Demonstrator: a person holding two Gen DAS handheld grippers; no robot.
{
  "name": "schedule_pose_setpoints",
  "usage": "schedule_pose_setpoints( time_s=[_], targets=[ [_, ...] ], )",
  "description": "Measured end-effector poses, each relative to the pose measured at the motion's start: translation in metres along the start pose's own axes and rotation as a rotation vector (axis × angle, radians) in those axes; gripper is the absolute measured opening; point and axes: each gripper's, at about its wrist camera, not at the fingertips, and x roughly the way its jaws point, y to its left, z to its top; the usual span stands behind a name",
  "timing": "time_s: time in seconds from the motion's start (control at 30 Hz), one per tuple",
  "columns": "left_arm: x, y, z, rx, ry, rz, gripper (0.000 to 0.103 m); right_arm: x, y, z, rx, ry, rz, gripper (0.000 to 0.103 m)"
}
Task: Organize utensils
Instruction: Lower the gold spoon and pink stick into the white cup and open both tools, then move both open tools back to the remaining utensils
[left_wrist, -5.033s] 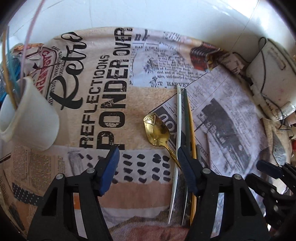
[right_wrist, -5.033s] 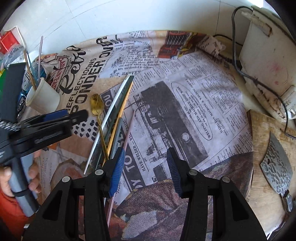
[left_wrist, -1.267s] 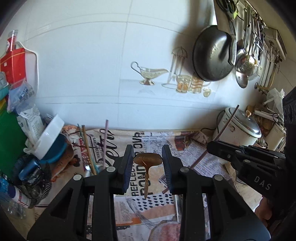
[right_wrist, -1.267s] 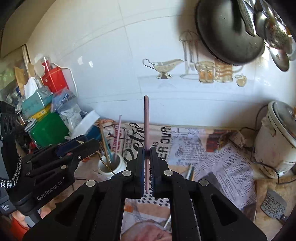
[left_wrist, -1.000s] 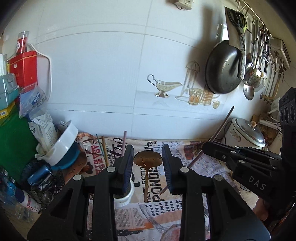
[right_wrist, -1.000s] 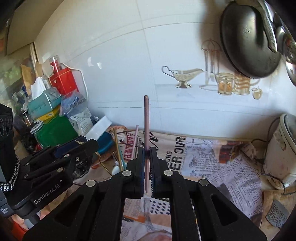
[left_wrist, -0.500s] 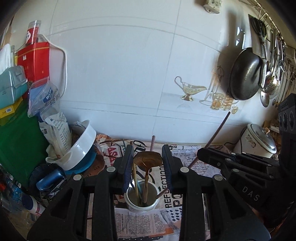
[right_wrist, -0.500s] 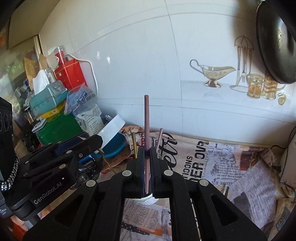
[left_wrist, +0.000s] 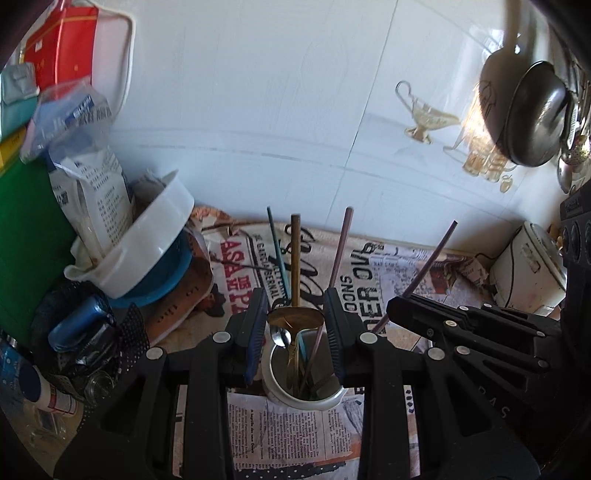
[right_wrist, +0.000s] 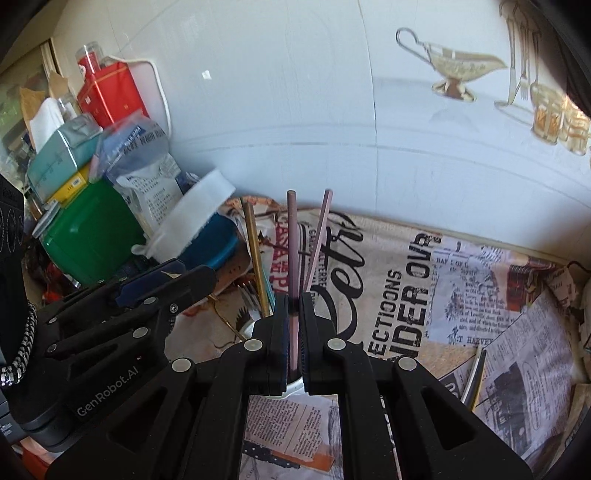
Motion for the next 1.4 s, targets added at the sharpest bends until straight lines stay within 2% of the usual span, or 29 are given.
schedule_pose_setpoints(
  time_s=[0.23, 0.53, 0.63, 0.8, 1.0, 1.17, 1.23, 1.4],
  targets=[
    [0.023, 0.007, -0.001, -0.026, 0.065, 0.006, 0.030, 0.021, -0.007, -0.001, 0.017, 0.061, -0.007, 0.005],
    [0.013, -0.001, 0.005, 0.002, 0.042, 0.038, 0.030, 0.016, -0.008, -0.002, -0.016, 0.074, -0.029, 0.007],
    [0.003, -0.007, 0.005, 0.017, 0.027, 0.048, 0.030, 0.007, -0.008, -0.003, -0.017, 0.064, -0.027, 0.014],
    [-0.016, -0.020, 0.006, 0.034, 0.005, 0.040, 0.031, -0.016, -0.011, -0.006, -0.016, 0.040, -0.029, 0.018],
    [-0.040, -0.040, 0.006, 0.057, -0.035, 0.026, 0.040, -0.051, -0.020, -0.010, 0.000, -0.013, -0.035, 0.034],
    [-0.053, -0.060, 0.002, 0.077, -0.055, 0.009, 0.051, -0.080, -0.034, -0.018, -0.001, -0.058, -0.084, 0.035],
    [-0.056, -0.070, -0.002, 0.085, -0.057, 0.003, 0.054, -0.091, -0.042, -0.023, 0.005, -0.070, -0.092, 0.039],
    [-0.050, -0.092, -0.015, 0.086, -0.032, -0.024, 0.057, -0.109, -0.062, -0.040, 0.017, -0.083, -0.143, 0.043]
  ],
)
